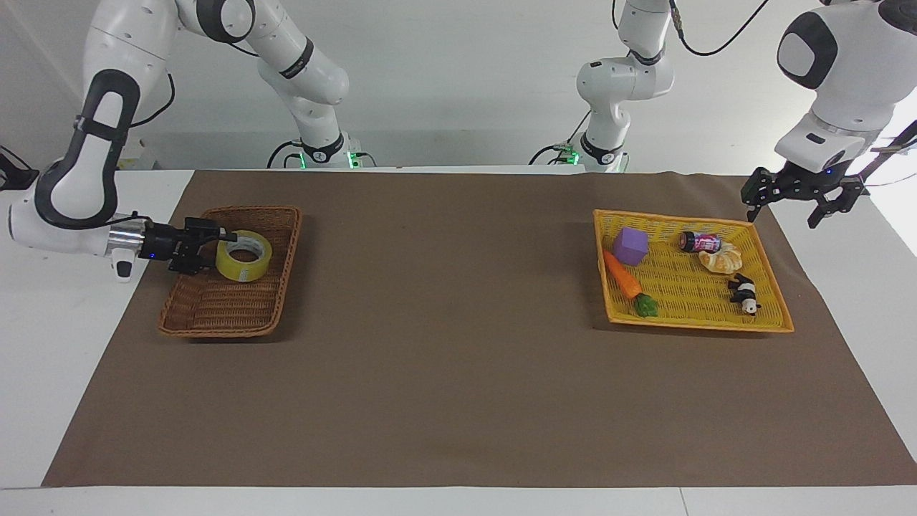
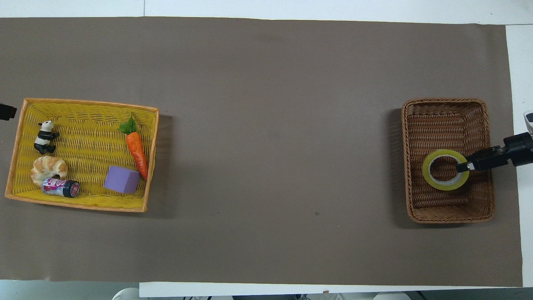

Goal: Move tape to another basket
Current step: 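Open the right gripper to release the tape in the brown basket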

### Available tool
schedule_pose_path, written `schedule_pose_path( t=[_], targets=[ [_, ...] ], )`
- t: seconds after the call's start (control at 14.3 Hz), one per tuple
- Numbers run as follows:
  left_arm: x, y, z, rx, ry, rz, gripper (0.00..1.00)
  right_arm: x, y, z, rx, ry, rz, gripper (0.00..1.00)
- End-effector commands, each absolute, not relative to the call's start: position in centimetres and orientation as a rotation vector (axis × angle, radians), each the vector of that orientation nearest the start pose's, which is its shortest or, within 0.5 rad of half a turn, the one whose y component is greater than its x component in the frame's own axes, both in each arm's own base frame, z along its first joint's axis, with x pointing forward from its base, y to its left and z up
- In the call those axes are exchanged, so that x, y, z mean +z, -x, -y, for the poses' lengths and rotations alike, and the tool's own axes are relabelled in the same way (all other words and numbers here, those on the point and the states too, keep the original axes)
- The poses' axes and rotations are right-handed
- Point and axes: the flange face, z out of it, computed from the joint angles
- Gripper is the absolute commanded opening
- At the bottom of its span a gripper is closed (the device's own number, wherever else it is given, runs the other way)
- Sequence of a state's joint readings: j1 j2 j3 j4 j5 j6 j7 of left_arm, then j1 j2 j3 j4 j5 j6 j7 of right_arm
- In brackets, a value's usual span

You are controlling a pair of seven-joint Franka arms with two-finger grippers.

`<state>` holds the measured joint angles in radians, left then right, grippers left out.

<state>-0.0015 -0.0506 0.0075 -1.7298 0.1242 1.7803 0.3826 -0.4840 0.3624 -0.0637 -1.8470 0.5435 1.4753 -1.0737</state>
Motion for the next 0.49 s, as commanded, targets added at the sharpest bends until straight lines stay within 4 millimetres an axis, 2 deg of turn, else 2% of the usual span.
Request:
schedule_pose_path(
  t=[0.0,0.14,0.28,0.35,0.42],
  targets=[
    [60.2,-55.7,-1.2,-0.141,2.912,-0.608,1.0,37.7,-51.7,20.2,0.111,2.381,0.616,1.0],
    [60.1,-55.5,-1.4,-0.138,2.913,-0.604,1.0,42.9,-52.6,16.5,0.121,2.496,0.745,1.0],
    [60.4,-55.6,-0.6,-0.14,2.91,-0.622,1.0,46.9,-52.9,13.6,0.135,2.594,0.778,1.0],
    [60.3,-55.8,0.9,-0.148,2.91,-0.649,1.0,48.7,-53.1,12.4,0.144,2.648,0.796,1.0],
    [60.2,-55.5,2.3,-0.125,2.953,-0.588,1.0,50.5,-53.4,11.0,0.133,2.698,0.791,1.0]
  ],
)
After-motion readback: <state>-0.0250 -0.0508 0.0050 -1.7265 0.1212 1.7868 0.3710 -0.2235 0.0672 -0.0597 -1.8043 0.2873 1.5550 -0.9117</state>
